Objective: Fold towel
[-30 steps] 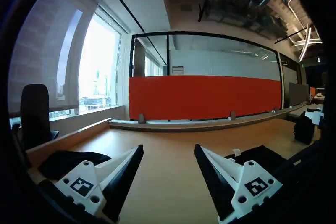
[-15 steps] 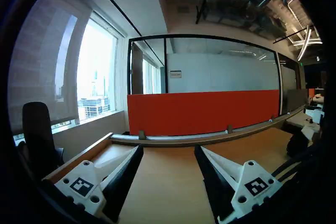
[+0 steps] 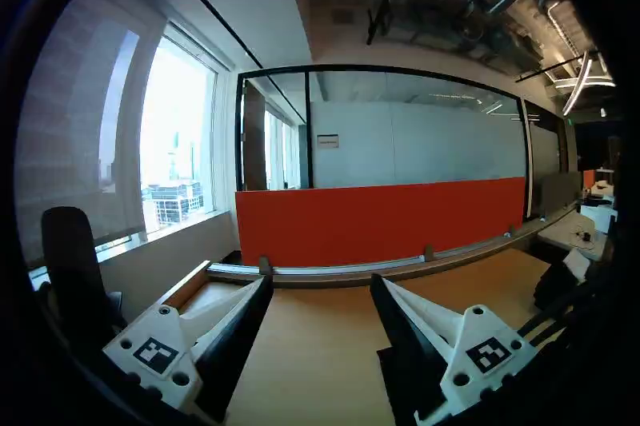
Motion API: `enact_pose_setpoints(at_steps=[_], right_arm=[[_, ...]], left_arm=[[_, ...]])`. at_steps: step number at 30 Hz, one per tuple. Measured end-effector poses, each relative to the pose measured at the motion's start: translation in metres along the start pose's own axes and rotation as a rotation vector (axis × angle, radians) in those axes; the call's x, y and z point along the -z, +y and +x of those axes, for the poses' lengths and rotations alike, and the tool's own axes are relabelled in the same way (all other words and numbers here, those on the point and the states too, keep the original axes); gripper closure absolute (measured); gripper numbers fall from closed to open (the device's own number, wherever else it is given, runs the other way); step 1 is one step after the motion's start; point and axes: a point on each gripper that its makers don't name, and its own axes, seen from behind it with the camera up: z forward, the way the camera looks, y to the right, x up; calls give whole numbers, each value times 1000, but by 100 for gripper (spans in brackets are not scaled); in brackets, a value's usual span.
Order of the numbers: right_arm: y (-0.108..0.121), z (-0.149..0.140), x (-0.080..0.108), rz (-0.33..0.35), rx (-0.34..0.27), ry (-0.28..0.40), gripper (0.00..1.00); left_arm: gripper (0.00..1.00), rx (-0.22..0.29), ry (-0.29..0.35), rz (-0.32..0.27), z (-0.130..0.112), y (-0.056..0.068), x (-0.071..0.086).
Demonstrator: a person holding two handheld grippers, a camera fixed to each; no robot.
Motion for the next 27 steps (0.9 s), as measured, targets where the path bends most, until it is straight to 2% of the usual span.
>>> enact_pose_setpoints(at_steps=[8, 12, 20, 27], right_arm=[[-3, 7, -5, 16, 1, -15, 0], [-10, 2, -8, 57, 22, -43, 0], [-38, -10, -13, 209, 78, -120, 0], [-63, -26, -9, 361, 127, -205, 0]], left_arm=[[10, -11, -21, -23, 4, 0, -2], [10, -23, -54, -67, -3, 8, -4], [11, -58, -143, -199, -22, 29, -8], [10, -88, -220, -331, -36, 50, -8]])
